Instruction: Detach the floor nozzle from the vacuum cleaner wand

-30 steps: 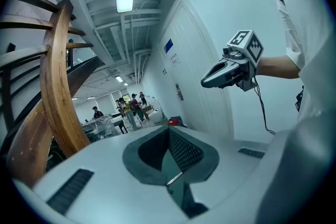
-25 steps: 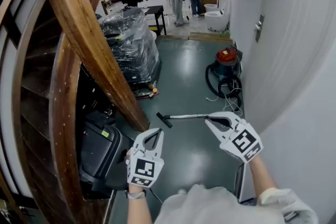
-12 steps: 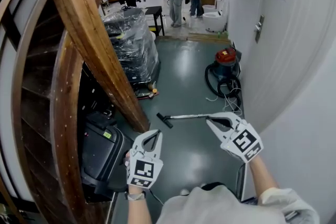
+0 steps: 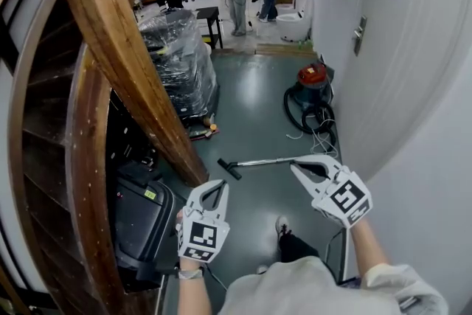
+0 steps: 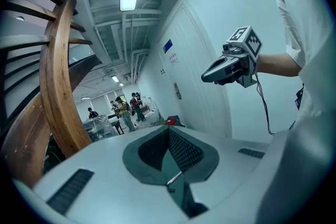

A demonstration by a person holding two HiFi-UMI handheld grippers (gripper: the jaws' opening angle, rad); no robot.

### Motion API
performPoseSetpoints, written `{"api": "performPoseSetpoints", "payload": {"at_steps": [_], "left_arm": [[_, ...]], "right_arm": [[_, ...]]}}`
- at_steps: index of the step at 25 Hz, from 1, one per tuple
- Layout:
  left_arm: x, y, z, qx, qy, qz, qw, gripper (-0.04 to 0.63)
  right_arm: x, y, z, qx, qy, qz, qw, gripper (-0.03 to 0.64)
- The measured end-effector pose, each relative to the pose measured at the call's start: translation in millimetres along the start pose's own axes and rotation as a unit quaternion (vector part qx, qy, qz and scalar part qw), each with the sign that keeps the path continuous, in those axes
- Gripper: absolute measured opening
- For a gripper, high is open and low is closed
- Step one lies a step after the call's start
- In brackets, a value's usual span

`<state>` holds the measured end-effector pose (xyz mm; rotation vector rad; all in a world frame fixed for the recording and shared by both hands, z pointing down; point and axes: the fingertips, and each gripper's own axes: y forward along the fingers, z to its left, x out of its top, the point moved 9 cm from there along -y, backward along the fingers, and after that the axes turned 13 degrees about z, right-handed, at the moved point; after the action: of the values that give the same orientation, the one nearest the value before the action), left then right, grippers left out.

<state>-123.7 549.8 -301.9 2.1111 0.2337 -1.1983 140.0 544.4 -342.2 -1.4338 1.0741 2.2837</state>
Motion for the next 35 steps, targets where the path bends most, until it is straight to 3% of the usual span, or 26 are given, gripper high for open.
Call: {"api": "performPoseSetpoints", "payload": {"at_steps": [6,16,20,24,35], "left_arm": [[4,33,25,0.008,0.000,0.002,1.0000,-0.002],[41,125,82,0.029,-0.016,0.009,0.9994,-0.002],[60,157,104,0.036,-0.024,0.010,0.9990,-0.002],[73,186,122,0.040,-0.027,0.014,0.9987,-0.002],[91,245,160,0.046,-0.037,0.025,0.9979,-0.001]], "right_arm": [[3,33,-29,0.001,-0.006,-0.021,1.000,0.026],[20,106,-136,0.020,-0.014,-0.041,0.999,0.029],[31,130,-177,0.035,-0.031,-0.024,0.999,0.028],[36,150,-212,0.024,-0.031,-0.020,0.999,0.028],[33,200,-267,0.043,-0.002,-0.013,0.999,0.028]]}}
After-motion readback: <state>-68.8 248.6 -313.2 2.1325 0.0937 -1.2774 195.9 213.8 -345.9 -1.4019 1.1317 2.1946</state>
